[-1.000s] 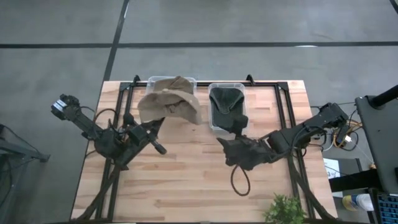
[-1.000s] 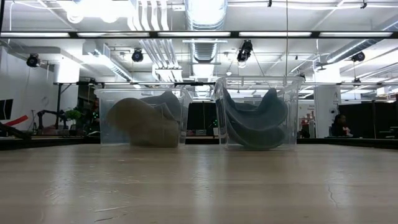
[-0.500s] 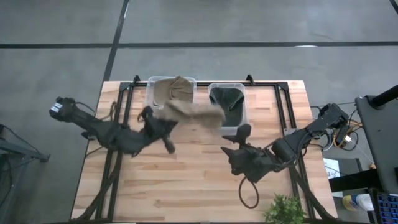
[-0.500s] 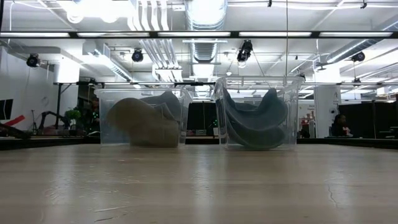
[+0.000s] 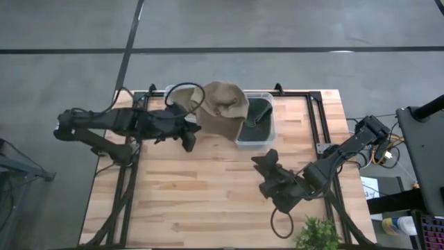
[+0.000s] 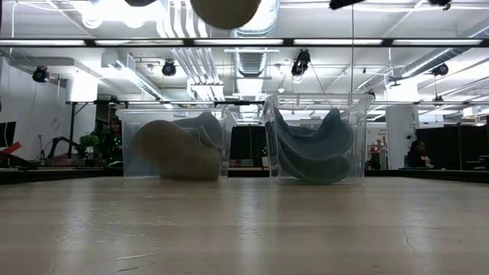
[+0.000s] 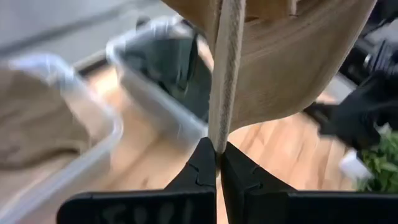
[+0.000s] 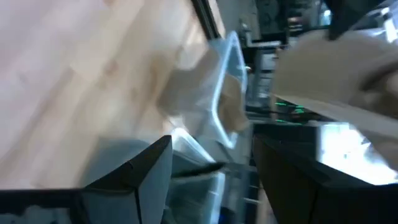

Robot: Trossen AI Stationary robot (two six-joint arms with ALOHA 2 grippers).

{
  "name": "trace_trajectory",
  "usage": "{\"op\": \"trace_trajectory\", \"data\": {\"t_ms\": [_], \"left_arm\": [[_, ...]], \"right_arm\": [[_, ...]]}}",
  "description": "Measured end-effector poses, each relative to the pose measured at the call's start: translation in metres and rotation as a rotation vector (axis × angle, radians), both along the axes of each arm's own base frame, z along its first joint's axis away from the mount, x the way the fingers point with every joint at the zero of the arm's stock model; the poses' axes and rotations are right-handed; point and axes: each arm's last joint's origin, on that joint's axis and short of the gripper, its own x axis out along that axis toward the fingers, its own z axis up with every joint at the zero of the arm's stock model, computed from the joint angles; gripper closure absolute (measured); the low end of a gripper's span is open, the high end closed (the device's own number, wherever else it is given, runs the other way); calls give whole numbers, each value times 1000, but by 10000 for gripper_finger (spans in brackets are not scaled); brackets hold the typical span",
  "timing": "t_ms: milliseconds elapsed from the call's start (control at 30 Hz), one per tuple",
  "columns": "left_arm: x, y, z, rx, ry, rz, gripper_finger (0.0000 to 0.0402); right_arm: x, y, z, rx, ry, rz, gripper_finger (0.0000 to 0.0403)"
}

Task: Pick & Place hat
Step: Put the light brown cap into the left transparent bin

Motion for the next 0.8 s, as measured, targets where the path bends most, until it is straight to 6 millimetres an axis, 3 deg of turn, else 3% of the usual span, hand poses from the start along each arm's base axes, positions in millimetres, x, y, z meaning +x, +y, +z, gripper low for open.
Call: {"op": "trace_trajectory", "data": {"t_ms": [300, 533, 800], "left_arm": [[7, 10, -18, -178, 127, -35, 401], [19, 7, -28, -257, 170, -70, 401], [28, 4, -37, -290, 220, -106, 401]], "right_arm": [[6, 4, -4, -236, 22, 63, 184], [24, 17, -9, -363, 45, 151, 184], [42, 23, -34, -476, 150, 178, 184]]}}
